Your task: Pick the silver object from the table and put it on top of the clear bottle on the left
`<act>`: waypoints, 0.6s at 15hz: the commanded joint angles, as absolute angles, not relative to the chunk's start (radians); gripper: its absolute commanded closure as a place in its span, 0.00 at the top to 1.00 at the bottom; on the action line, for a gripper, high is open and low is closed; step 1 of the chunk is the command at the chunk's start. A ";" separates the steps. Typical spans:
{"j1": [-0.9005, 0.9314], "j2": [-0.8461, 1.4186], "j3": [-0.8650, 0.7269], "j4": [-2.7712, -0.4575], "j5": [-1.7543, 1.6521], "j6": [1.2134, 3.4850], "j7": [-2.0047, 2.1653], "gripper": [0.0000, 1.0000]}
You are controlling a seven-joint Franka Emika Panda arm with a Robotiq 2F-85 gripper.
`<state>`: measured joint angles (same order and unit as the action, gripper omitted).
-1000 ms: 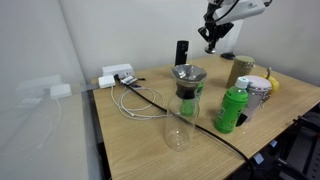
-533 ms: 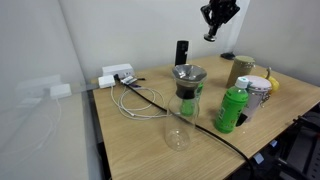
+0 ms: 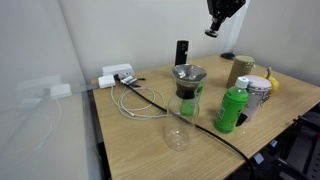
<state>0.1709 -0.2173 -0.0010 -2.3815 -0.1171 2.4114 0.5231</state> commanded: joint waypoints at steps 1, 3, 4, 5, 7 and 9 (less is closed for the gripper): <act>0.115 -0.217 0.053 -2.383 -0.098 2.413 0.509 0.06; 0.115 -0.218 0.053 -2.383 -0.098 2.415 0.509 0.06; 0.115 -0.218 0.053 -2.383 -0.098 2.416 0.509 0.01; 0.109 -0.218 0.063 -2.381 -0.120 2.424 0.520 0.01; 0.104 -0.218 0.089 -2.362 -0.126 2.414 0.510 0.01; 0.110 -0.216 0.117 -2.327 -0.130 2.384 0.490 0.01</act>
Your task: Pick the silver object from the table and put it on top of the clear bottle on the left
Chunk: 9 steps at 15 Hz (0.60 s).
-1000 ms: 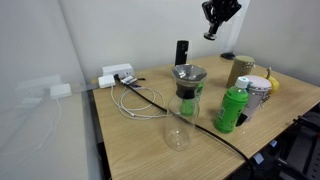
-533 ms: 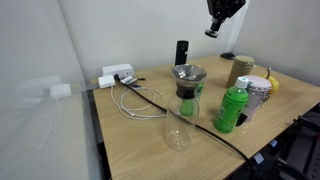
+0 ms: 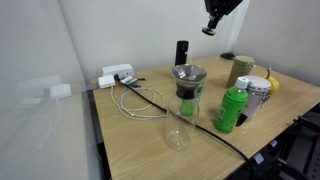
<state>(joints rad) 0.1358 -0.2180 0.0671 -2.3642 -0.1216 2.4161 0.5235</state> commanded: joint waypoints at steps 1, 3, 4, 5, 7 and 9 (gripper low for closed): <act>0.118 -0.215 0.128 -2.302 -0.119 2.355 0.470 0.01; 0.134 -0.212 0.144 -2.262 -0.089 2.321 0.409 0.01; 0.142 -0.208 0.148 -2.249 -0.070 2.321 0.369 0.01; 0.147 -0.204 0.153 -2.235 -0.057 2.312 0.339 0.01; 0.164 -0.197 0.159 -2.224 -0.019 2.307 0.267 0.01; 0.186 -0.194 0.165 -2.226 0.027 2.296 0.192 0.01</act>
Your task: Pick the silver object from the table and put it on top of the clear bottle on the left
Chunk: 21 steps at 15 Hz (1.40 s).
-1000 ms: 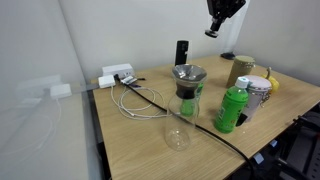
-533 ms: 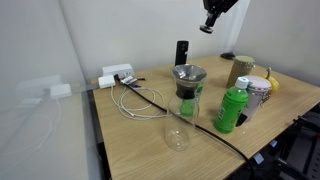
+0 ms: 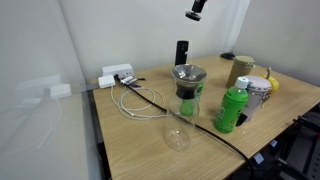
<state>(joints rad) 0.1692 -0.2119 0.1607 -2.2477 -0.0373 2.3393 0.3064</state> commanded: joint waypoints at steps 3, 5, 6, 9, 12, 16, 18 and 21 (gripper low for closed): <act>0.217 -0.205 0.176 -2.238 0.083 2.278 0.108 0.01; 0.234 -0.211 0.184 -2.243 0.113 2.260 0.067 0.01; 0.242 -0.211 0.188 -2.245 0.125 2.247 0.054 0.01; 0.249 -0.204 0.206 -2.250 0.109 2.185 0.054 0.01; 0.257 -0.195 0.196 -2.249 0.193 2.152 0.032 0.01; 0.248 -0.199 0.211 -2.255 0.169 2.175 0.062 0.06; 0.248 -0.199 0.211 -2.255 0.169 2.175 0.062 0.01; 0.253 -0.195 0.240 -2.254 0.075 2.163 0.074 0.01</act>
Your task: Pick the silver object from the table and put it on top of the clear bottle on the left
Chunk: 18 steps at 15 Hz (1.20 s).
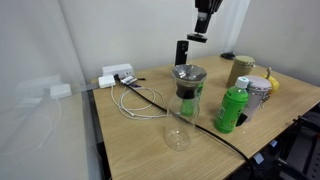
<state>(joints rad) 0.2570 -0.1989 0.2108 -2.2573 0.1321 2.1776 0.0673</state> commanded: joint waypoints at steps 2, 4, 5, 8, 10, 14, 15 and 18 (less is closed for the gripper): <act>0.265 -0.188 0.270 -2.256 0.026 2.162 0.075 0.01; 0.278 -0.175 0.298 -2.256 -0.010 2.174 0.077 0.01; 0.284 -0.168 0.308 -2.256 -0.022 2.182 0.081 0.01; 0.298 -0.133 0.328 -2.251 -0.040 2.191 0.086 0.01; 0.297 -0.106 0.333 -2.248 -0.066 2.215 0.098 0.01; 0.298 -0.060 0.331 -2.238 -0.097 2.265 0.114 0.01; 0.298 -0.053 0.329 -2.236 -0.104 2.269 0.119 0.01; 0.298 -0.046 0.325 -2.238 -0.108 2.261 0.132 0.01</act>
